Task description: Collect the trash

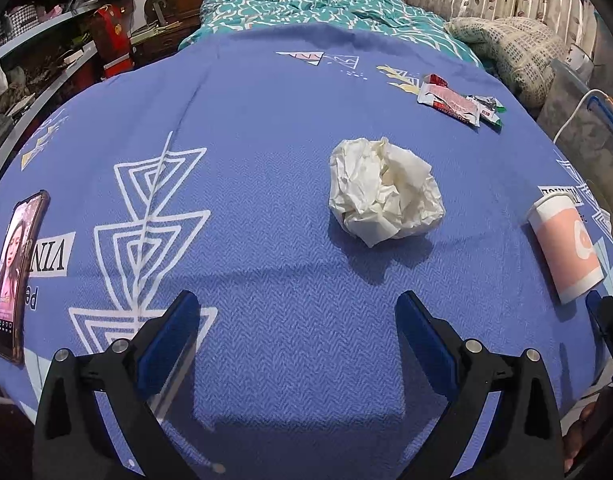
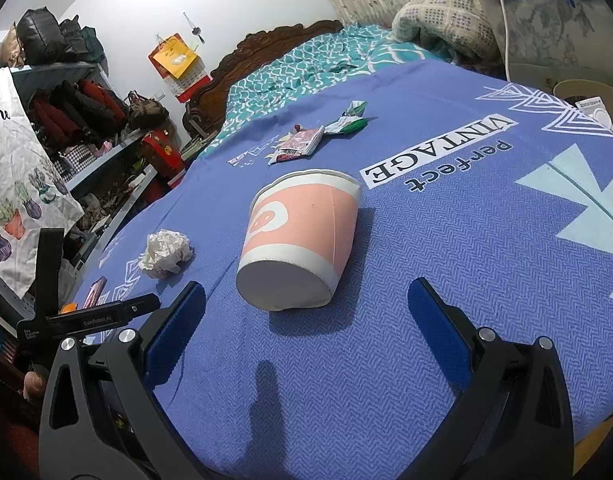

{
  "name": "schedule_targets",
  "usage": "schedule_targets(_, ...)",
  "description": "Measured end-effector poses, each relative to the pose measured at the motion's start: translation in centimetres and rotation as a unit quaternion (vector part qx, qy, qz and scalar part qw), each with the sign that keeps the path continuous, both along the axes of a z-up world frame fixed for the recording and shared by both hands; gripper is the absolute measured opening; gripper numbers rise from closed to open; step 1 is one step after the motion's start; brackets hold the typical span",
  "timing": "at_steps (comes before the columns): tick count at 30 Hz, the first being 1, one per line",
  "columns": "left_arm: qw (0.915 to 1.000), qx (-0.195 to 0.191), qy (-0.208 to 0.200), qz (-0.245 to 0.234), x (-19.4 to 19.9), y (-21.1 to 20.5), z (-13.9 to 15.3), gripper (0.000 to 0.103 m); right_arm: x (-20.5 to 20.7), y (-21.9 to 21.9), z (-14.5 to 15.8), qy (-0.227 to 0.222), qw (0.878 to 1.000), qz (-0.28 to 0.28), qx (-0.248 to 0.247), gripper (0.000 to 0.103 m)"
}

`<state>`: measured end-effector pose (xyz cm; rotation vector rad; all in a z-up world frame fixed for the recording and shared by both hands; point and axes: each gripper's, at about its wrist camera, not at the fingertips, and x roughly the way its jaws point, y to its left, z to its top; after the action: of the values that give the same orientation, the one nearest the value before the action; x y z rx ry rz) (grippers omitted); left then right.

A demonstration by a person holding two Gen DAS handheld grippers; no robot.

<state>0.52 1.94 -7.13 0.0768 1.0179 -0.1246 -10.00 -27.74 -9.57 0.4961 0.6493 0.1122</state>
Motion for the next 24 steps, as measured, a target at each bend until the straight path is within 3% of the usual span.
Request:
schedule_targets(17,0.9999,0.011,-0.003,0.002,-0.1,0.1,-0.1,0.096,-0.1,-0.1,0.3,0.01,1.0,0.005,-0.016,0.1)
schedule_targets(24,0.9999,0.012,-0.004,0.002,-0.1,0.1,-0.1,0.096,-0.6,0.4,1.7,-0.01,0.999,0.006,-0.041,0.1)
